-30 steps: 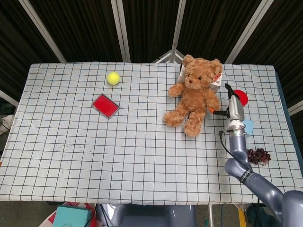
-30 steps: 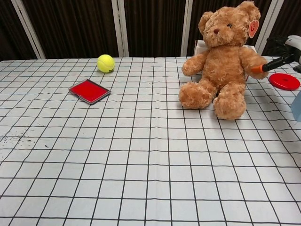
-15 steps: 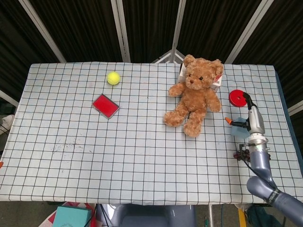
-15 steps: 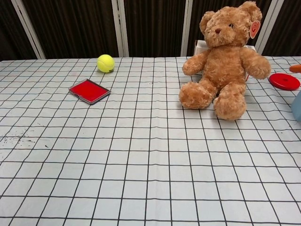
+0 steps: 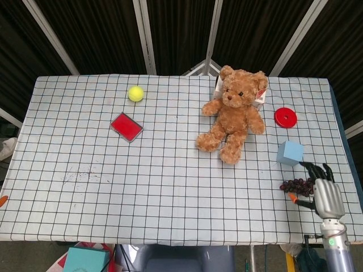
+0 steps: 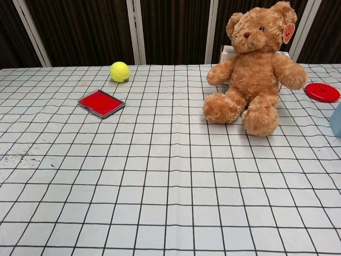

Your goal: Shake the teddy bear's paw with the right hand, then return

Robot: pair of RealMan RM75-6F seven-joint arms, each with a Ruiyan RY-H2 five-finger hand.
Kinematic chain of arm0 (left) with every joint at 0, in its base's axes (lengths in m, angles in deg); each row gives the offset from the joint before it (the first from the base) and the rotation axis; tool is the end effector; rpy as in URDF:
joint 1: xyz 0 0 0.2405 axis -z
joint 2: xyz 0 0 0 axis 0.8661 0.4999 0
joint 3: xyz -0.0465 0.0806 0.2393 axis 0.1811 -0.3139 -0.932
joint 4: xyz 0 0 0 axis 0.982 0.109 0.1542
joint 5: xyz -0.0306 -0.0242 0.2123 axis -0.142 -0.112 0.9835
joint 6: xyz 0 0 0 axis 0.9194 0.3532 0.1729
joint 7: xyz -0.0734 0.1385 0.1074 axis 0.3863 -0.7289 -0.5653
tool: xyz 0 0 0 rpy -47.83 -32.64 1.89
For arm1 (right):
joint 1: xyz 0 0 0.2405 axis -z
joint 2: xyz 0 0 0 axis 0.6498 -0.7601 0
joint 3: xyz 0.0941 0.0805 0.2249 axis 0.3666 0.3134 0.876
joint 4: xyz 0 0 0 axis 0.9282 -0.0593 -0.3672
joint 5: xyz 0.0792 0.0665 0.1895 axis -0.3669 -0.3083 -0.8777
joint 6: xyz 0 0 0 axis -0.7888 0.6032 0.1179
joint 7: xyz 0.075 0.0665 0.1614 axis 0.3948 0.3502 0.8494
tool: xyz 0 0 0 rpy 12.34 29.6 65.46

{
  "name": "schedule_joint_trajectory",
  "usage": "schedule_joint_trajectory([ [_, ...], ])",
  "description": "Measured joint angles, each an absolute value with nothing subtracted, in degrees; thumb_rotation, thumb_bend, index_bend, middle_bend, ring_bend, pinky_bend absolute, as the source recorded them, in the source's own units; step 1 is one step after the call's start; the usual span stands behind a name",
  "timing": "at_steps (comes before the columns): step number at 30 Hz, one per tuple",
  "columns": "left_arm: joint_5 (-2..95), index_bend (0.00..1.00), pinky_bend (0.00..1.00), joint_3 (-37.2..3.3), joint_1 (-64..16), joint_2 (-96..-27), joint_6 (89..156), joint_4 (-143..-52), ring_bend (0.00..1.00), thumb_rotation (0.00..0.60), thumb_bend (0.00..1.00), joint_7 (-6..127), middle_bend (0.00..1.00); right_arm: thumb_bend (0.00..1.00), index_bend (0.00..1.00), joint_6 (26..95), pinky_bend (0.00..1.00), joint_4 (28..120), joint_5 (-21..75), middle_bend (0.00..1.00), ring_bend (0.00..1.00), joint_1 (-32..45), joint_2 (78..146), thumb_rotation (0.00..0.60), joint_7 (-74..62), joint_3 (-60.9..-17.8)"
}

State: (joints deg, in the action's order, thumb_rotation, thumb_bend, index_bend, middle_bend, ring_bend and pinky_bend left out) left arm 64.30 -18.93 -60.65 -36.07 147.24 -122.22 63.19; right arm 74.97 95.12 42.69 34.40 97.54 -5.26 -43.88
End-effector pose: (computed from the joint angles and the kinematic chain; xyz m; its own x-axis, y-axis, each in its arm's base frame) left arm -0.3336 0.2057 0.2156 0.3938 -0.0956 0.9142 0.9093 0.1861 -0.3722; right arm -0.3134 -0.2417 0.1172 0.2022 -0.0721 0.9767 -0.9739 0.0904 0.2083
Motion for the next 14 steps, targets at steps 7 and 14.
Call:
schedule_joint_trajectory([
  [7, 65.3, 0.26, 0.19, -19.3, -61.0, -35.9, 147.9, -122.3, 0.06, 0.600, 0.20, 63.8, 0.12, 0.18, 0.05, 76.0, 0.00, 97.2, 46.7, 0.11, 0.06, 36.2, 93.6, 0.600, -11.3, -48.1],
  [14, 66.7, 0.26, 0.19, -19.6, -61.0, -35.9, 148.4, -122.1, 0.06, 0.600, 0.20, 64.1, 0.12, 0.18, 0.05, 79.7, 0.00, 98.1, 48.7, 0.10, 0.05, 37.5, 94.2, 0.600, -25.6, -48.3],
])
